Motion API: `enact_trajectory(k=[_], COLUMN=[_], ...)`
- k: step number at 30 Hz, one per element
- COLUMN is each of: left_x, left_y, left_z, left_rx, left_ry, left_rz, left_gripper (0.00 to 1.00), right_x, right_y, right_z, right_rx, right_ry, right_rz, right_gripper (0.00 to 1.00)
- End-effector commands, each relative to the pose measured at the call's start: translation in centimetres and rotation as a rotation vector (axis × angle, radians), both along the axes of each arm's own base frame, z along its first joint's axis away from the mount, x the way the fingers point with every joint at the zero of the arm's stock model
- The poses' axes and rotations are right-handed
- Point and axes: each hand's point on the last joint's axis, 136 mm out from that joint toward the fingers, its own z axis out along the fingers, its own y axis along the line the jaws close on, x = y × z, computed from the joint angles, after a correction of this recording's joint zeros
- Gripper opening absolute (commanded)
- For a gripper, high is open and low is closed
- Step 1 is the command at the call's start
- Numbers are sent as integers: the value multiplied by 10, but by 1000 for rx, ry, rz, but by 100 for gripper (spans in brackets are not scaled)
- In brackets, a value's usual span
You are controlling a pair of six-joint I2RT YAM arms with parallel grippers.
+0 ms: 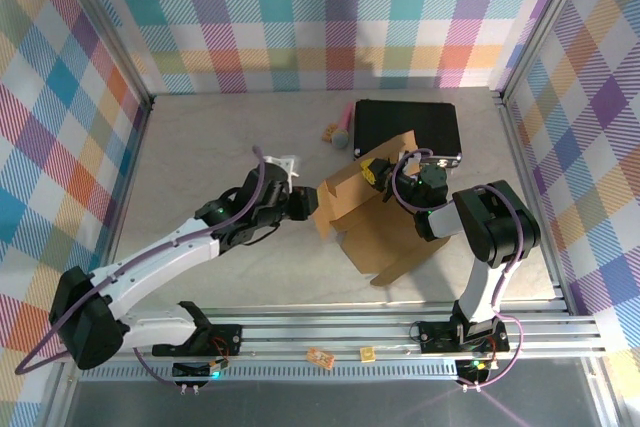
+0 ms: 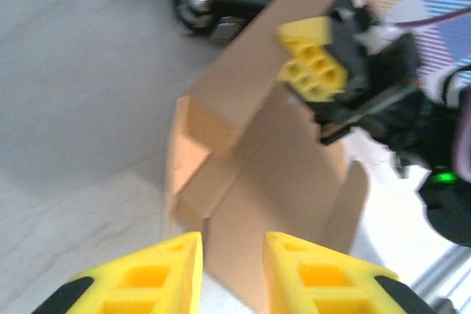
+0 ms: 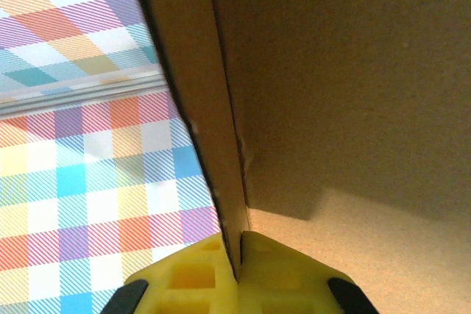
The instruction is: Fold the paper box
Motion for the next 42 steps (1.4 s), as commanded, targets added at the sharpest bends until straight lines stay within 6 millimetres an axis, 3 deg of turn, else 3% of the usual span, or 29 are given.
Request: enact_trajectory(k=[1,6,12,21,28,34,42], left_x=[-1,-2,11,0,12,19,17], left_y=[39,16,-14,-62,-62,-63,-67], left_z=[-46,-88,-82,-72,-71,-74,-56], left_rx=[118,152,103,88,127,151,98], left_ry=[126,205,103,56,39,40,0], left_rz=[81,-45,-133,-266,-207,-191,-196], left_gripper=[25,19,27,39,51,54,61], right_x=[4,2,5,9,9,12,13], right_y=[1,1,1,3,4,3,4], right_z=[14,7,8,13,12,14,11], right_rx=[9,8,8,19,23,28,27], right_ry=[-72,-57,-55,-65,-61,-60,-45], right_rz=[14,20,19,20,24,24,26], right_gripper=[0,0,0,0,0,0,0])
